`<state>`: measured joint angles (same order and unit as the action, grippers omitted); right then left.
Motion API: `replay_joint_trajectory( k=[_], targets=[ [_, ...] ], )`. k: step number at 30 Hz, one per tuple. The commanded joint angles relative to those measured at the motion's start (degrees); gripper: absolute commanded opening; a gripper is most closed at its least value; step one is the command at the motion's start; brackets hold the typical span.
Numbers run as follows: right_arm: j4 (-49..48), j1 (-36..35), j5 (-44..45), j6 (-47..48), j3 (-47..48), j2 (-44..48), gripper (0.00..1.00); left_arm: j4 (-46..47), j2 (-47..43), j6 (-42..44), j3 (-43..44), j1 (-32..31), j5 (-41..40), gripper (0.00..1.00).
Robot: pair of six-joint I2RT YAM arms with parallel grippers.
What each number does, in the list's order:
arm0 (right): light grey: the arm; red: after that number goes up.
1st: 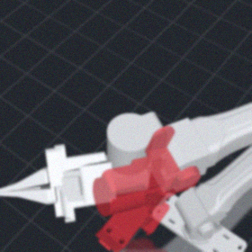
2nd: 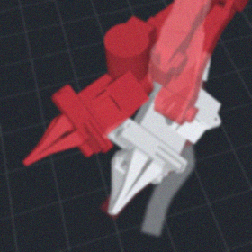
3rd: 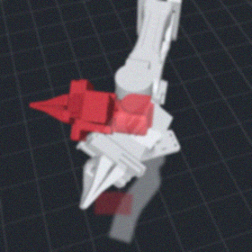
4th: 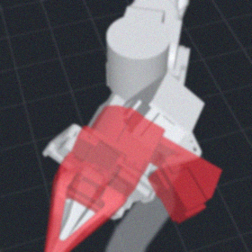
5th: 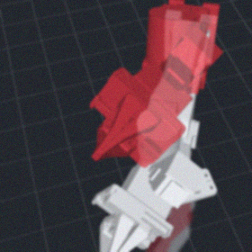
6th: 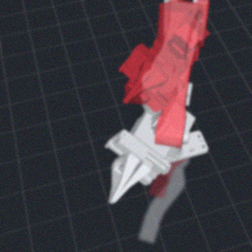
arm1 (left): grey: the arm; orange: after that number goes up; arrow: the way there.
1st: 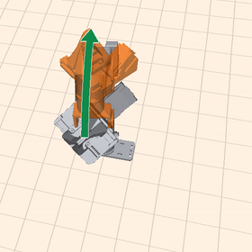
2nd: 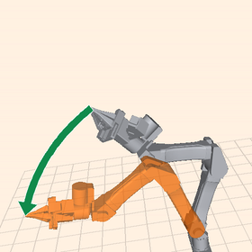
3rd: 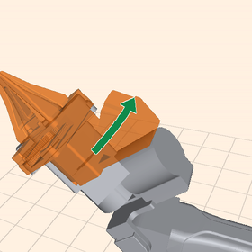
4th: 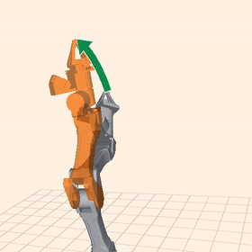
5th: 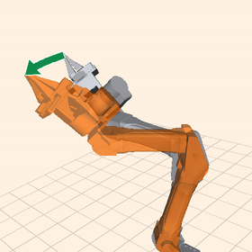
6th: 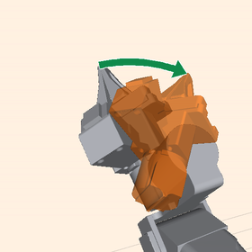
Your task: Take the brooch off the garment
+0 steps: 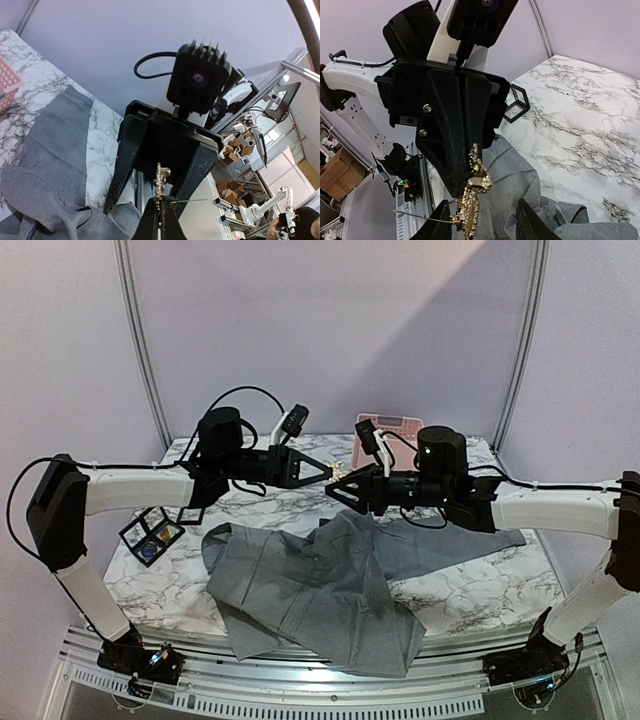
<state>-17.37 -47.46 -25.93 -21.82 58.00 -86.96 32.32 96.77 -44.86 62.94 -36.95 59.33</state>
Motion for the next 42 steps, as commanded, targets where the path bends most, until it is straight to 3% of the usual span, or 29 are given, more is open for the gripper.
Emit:
replay_joint_trajectory(
  k=[1,12,42],
  targets=[
    [-4.0,1.1,-3.2,-3.1,-1.7,1.3,0.41,2.0,0.5,-0.5,-0.8,0.5,1.0,0.0],
    [-5.8,2.3,-5.8,-5.4,-2.0,0.8,0.32,2.2,0.5,-0.6,-0.8,0.0,1.4,0.0],
    [-7.5,5.2,-8.8,-13.2,-0.9,-2.8,0.22,1.5,0.0,0.9,-0.8,-0.8,2.1,0.0]
  ],
)
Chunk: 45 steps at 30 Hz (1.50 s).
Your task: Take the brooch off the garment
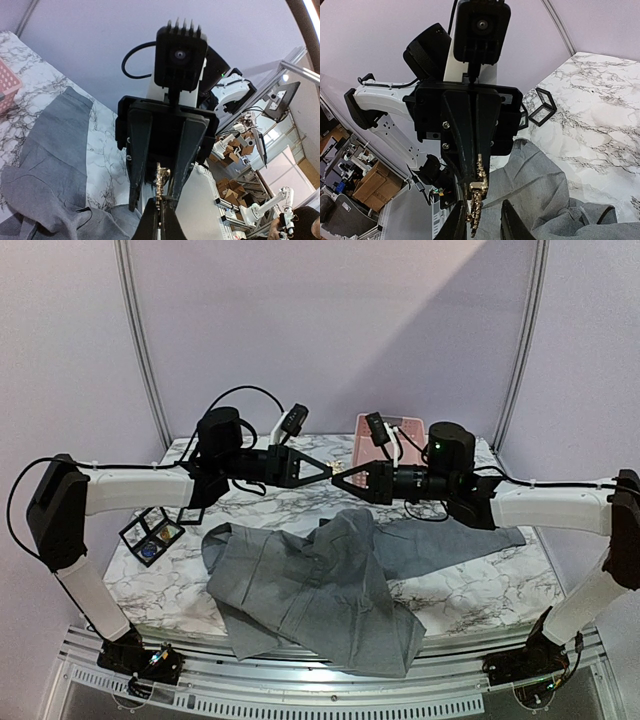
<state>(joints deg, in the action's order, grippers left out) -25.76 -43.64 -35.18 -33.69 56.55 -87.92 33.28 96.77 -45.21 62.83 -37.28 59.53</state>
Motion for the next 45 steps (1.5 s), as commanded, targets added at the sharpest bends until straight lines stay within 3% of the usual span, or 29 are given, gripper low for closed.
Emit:
replay_joint_trajectory(
  k=[1,32,45],
  targets=[
    [0.9,1.5,0.2,-1.6,0.7,-2.0,0.22,0.4,0.0,1.4,-0.7,-0.6,1.8,0.0],
    [5.6,4.4,0.2,-7.3,4.0,-6.4,0.15,-3.5,-0.8,5.1,-0.2,-1.3,1.8,0.0],
    [8.3,6.3,1.4,-13.3,4.9,-8.1,0.14,-12.0,-1.8,11.8,1.3,-2.0,0.7,0.0]
  ],
)
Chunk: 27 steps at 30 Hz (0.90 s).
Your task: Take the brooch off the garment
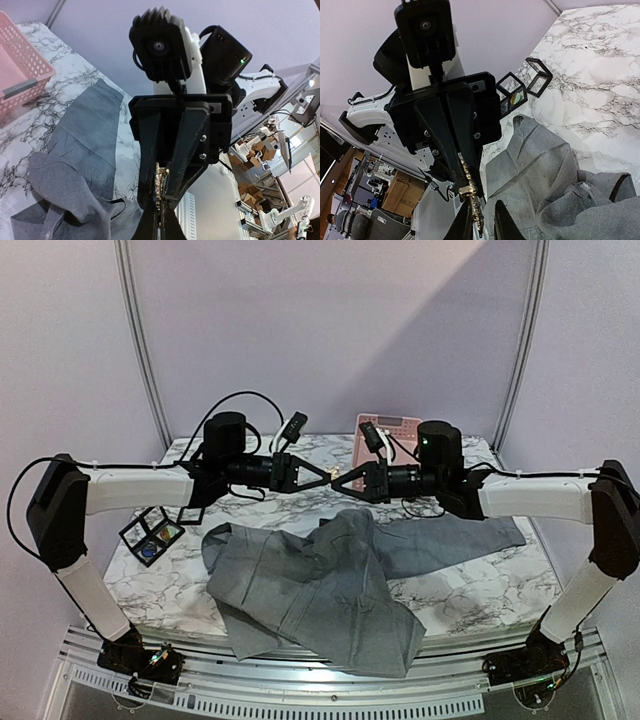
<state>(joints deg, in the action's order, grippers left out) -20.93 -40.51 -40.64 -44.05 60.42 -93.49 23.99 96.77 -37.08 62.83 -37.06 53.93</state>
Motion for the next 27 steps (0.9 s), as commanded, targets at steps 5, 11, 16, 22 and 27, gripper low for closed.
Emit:
replay_joint_trajectory(
  k=[5,11,16,22,27],
  targets=[
    [3.7,3.8,6.8,-4.6,0.9,-3.4,0.14,-4.1,-2.0,4.8,1.6,-2.5,6.2,0.0],
    [3.2,4.2,8.2,-5.6,-0.1,-3.4,0.13,-6.2,-2.4,6.5,1.8,-2.5,5.3,0.0],
    [3.3,4.2,8.6,-5.6,-0.5,-3.2,0.13,-11.1,-2.2,9.2,3.1,-2.3,2.5,0.0],
    [3.8,4.2,10.2,-5.3,-1.3,-2.6,0.13,-14.8,-2.1,10.4,3.7,-1.3,-1.1,0.0],
    [4.0,4.2,11.2,-4.8,-1.5,-1.6,0.13,-15.1,-1.8,9.8,3.7,-0.5,-2.2,0.0]
  ],
)
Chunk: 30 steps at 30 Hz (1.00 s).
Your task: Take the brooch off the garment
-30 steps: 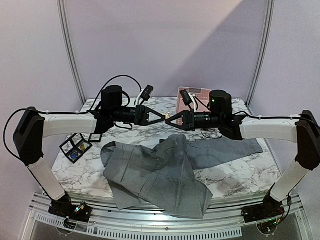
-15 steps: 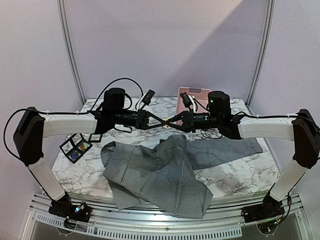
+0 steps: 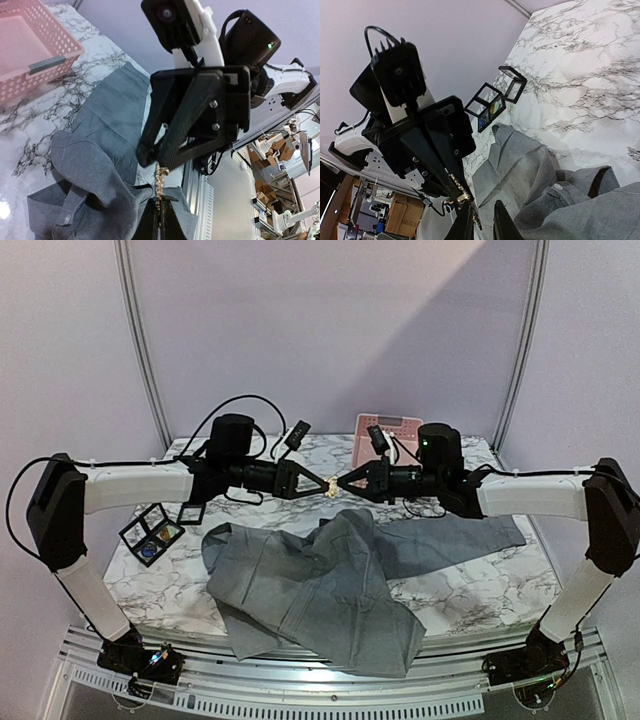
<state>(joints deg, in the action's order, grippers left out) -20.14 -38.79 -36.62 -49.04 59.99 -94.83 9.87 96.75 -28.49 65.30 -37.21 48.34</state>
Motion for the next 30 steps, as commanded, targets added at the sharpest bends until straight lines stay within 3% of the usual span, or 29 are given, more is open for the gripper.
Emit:
replay_joint_trajectory(
  k=[1,9,14,19,25,30],
  targets=[
    [3.1,2.5,7.2,0.3,-1.1,-0.3,0.13,-1.0,-1.7,1.1,1.2,-0.3,3.4,0.0],
    [-3.0,2.5,2.5,2.9,-3.1,1.3,0.17,-2.4,-1.0,1.4,1.7,0.0,2.3,0.0],
    [-4.1,2.1,2.2,11.1,-6.5,6.6,0.33,-2.3,-0.7,1.1,1.7,0.5,2.6,0.0],
    [2.8,-0.1,8.3,21.1,-6.9,12.0,0.52,0.7,-0.3,-0.5,1.1,0.6,4.6,0.0],
    [9.7,-3.7,16.8,28.6,-5.1,13.0,0.65,8.5,0.5,-5.6,-0.1,0.8,9.1,0.0],
    [11.2,-6.6,21.9,31.9,-4.7,12.6,0.7,10.6,0.8,-7.0,-0.2,1.0,11.5,0.0]
  ],
)
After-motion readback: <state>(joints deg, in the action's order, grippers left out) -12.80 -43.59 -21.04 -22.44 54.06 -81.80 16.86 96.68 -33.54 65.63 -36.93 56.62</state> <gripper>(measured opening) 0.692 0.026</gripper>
